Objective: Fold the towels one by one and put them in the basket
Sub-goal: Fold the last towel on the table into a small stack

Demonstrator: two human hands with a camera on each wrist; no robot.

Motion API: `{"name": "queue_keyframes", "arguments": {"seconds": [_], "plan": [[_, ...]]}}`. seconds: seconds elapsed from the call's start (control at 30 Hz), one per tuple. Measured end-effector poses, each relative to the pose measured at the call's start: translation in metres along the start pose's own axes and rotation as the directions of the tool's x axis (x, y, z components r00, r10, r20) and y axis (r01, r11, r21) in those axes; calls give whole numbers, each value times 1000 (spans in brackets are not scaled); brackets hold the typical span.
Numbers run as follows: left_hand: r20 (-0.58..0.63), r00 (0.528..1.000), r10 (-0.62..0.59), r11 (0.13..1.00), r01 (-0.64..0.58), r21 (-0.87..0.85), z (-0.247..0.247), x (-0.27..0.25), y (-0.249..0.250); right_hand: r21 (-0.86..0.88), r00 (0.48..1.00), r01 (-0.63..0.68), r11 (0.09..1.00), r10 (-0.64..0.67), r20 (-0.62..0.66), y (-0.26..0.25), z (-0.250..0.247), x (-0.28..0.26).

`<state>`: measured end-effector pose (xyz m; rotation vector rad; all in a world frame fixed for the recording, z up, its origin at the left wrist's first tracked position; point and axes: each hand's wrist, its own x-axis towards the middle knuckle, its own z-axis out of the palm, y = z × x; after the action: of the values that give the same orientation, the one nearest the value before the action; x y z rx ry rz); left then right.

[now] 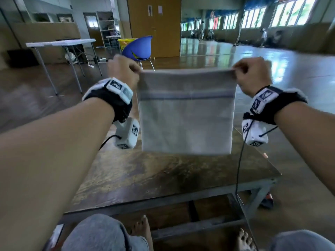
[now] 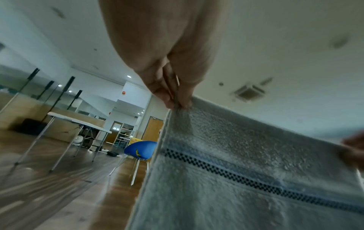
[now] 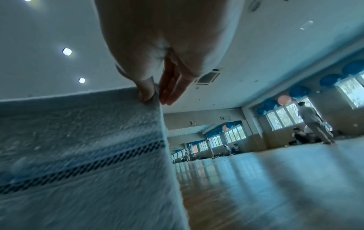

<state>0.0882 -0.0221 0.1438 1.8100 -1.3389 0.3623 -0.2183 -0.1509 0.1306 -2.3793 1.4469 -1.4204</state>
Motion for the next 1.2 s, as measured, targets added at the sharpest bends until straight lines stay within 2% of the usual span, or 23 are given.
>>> {"name": "queue_keyframes", "arguments": {"seconds": [0.07,0.13,0.17,0.23,0.27,0.3,0.33,0.37,0.43,0.5,0.57,0.6,0.63,0.67,0.7,0.73,0.83,0.87,0.93,0.97,1.03,1.13,1.2], "plan": [[-110,994,4,996,-14,-93,-18,5,10,67,993,37,997,-29,-115,-6,-14,6],[-110,992,55,991,-68,-118,-32,-1,9,116,989,83,990,-68,-129,-5,-25,3],[-66,995,78,989,-86,-116,-36,-8,4,147,992,102,984,-89,-94,-1,-29,-3],[101,992,80,991,-68,-113,-40,-28,-10,212,991,105,972,-121,64,13,-35,-23],[221,973,61,992,-35,-120,-39,-40,-18,228,976,86,970,-128,177,22,-35,-35],[355,934,46,991,2,-132,-36,-51,-27,239,946,56,969,-128,298,33,-34,-49],[493,869,38,990,33,-135,-32,-62,-36,237,900,29,971,-128,416,43,-31,-62],[625,780,34,991,53,-120,-26,-74,-44,229,838,0,973,-125,531,54,-26,-76],[832,554,-3,995,82,-52,-9,-93,-59,180,667,-59,982,-95,739,71,-11,-102],[938,334,-91,990,129,50,11,-110,-74,119,463,-136,984,-43,886,85,7,-126],[967,156,-201,969,179,172,31,-122,-87,76,330,-216,974,0,944,99,25,-141],[966,99,-239,956,200,216,39,-126,-93,69,309,-261,963,15,951,104,32,-145],[963,68,-260,946,219,240,47,-127,-98,80,319,-291,953,18,948,108,38,-147],[961,59,-270,937,246,248,55,-127,-102,98,356,-295,950,15,934,112,44,-147],[958,79,-277,929,277,246,63,-126,-106,114,418,-287,951,18,908,117,51,-147],[951,131,-281,925,301,232,71,-124,-109,119,489,-264,957,27,872,121,59,-146],[862,409,-299,939,290,187,102,-113,-119,111,682,-229,967,79,727,126,90,-145],[813,494,-309,941,284,185,106,-113,-119,98,727,-216,972,93,681,124,96,-145],[731,603,-321,944,268,193,122,-113,-122,37,762,-218,975,146,631,124,115,-140],[702,638,-317,948,247,203,130,-115,-123,11,768,-225,974,171,617,125,124,-136],[670,678,-303,953,207,222,144,-122,-123,-32,772,-233,972,205,601,127,139,-131],[641,712,-287,958,200,206,154,-128,-127,-69,762,-227,971,221,609,130,153,-131],[640,714,-283,959,191,211,158,-128,-130,-77,736,-230,970,225,638,132,158,-135]]}}
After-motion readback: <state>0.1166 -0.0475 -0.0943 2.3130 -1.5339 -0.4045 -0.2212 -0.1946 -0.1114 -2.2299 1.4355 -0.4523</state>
